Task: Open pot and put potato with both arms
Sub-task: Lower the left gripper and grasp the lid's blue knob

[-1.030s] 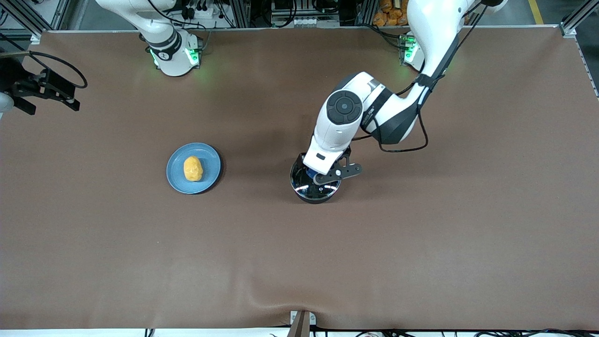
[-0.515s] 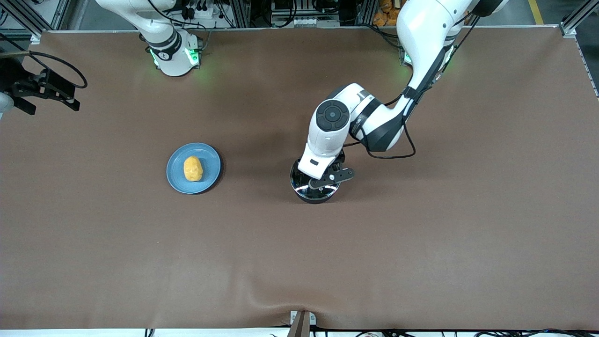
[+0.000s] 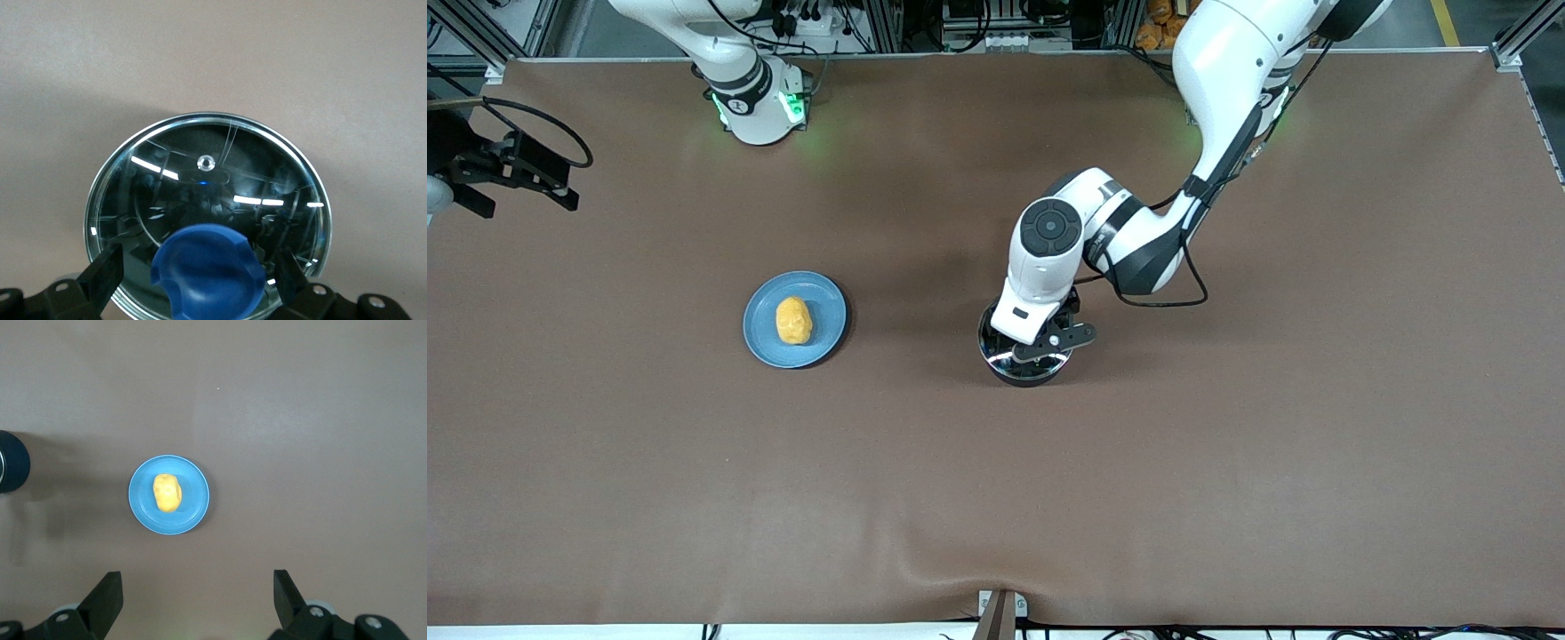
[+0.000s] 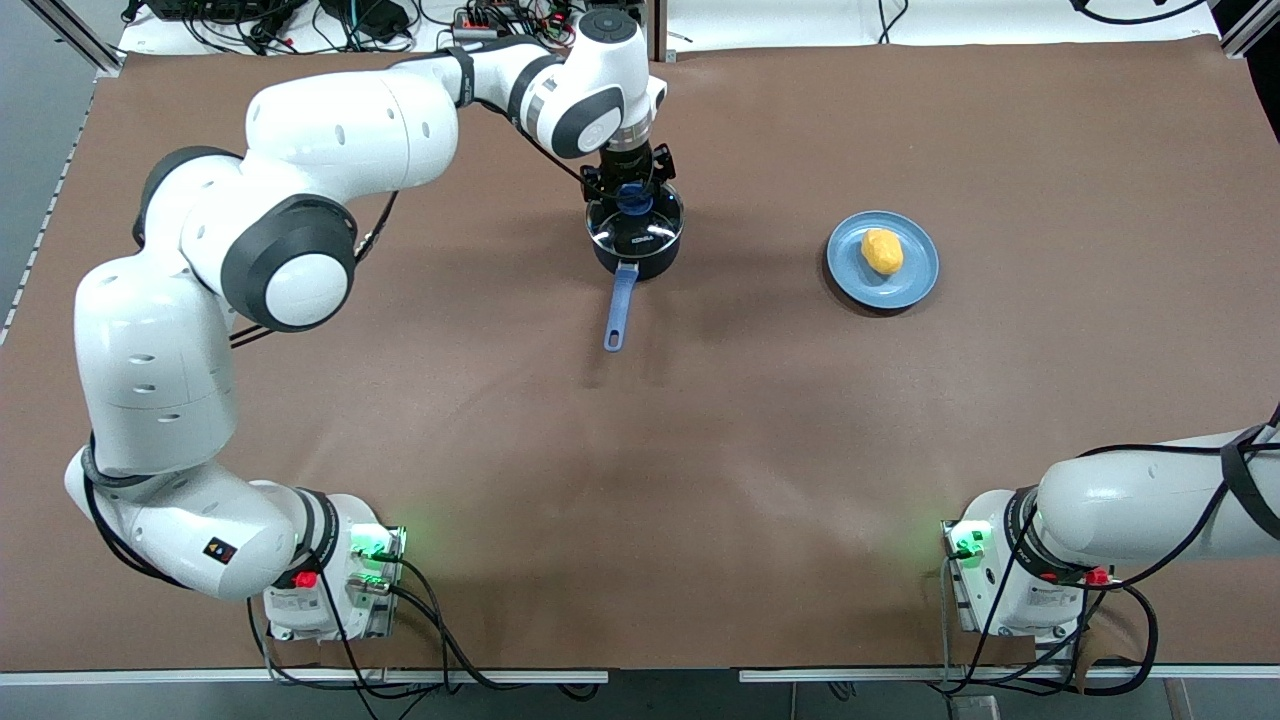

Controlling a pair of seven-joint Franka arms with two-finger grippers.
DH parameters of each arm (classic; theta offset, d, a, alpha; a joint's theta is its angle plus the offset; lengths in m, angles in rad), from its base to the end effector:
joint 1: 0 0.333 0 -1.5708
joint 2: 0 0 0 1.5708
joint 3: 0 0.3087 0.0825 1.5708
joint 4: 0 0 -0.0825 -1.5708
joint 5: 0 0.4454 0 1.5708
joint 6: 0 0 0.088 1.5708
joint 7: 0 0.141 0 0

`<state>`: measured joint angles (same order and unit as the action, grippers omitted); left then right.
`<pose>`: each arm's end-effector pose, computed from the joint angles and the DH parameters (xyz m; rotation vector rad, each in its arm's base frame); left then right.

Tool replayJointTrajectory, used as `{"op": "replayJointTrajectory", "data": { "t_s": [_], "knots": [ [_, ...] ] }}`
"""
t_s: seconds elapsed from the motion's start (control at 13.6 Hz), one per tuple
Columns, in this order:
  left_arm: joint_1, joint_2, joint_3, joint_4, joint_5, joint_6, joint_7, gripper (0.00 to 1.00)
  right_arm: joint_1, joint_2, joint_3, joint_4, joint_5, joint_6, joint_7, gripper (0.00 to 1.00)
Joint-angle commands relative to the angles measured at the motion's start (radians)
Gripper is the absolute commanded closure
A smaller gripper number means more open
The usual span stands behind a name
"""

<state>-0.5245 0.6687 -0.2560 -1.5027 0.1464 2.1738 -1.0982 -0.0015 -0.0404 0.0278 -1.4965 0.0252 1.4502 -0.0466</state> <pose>0.5623 -0.5128 0.2124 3.0670 0.4494 -0.0209 0.5898 0.0196 0.6362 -3.1154 -0.1182 0.0088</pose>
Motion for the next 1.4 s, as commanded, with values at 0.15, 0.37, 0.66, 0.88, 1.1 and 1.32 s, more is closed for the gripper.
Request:
{"op": "replayJointTrajectory", "data": {
  "t_s": [0.15,0.37,0.66,0.88,1.1,1.32],
  "knots": [
    [-0.022,0.015,0.009,0.018,0.032,0.008,-0.034,0.00,-0.006,0.014,0.000,0.029,0.019,-0.017,-0.002,0.00],
    [-0.026,0.016,0.009,0.018,0.032,0.008,-0.058,0.11,-0.006,0.014,0.000,0.029,0.019,-0.017,-0.002,0.00],
    [-0.026,0.014,0.011,0.018,0.033,0.008,-0.084,0.71,-0.006,0.014,0.000,0.029,0.018,-0.017,-0.004,0.00],
    [-0.026,-0.018,0.012,0.018,0.042,-0.003,-0.092,0.77,-0.006,0.014,0.000,0.029,0.019,-0.017,-0.002,0.00],
    [-0.014,-0.082,0.012,0.018,0.050,-0.060,-0.106,0.77,-0.008,0.019,0.000,0.029,0.018,-0.017,-0.006,0.00],
    [0.004,-0.161,0.011,0.004,0.056,-0.146,-0.104,0.77,-0.009,0.037,-0.002,0.029,0.016,-0.016,-0.007,0.00]
  ]
}}
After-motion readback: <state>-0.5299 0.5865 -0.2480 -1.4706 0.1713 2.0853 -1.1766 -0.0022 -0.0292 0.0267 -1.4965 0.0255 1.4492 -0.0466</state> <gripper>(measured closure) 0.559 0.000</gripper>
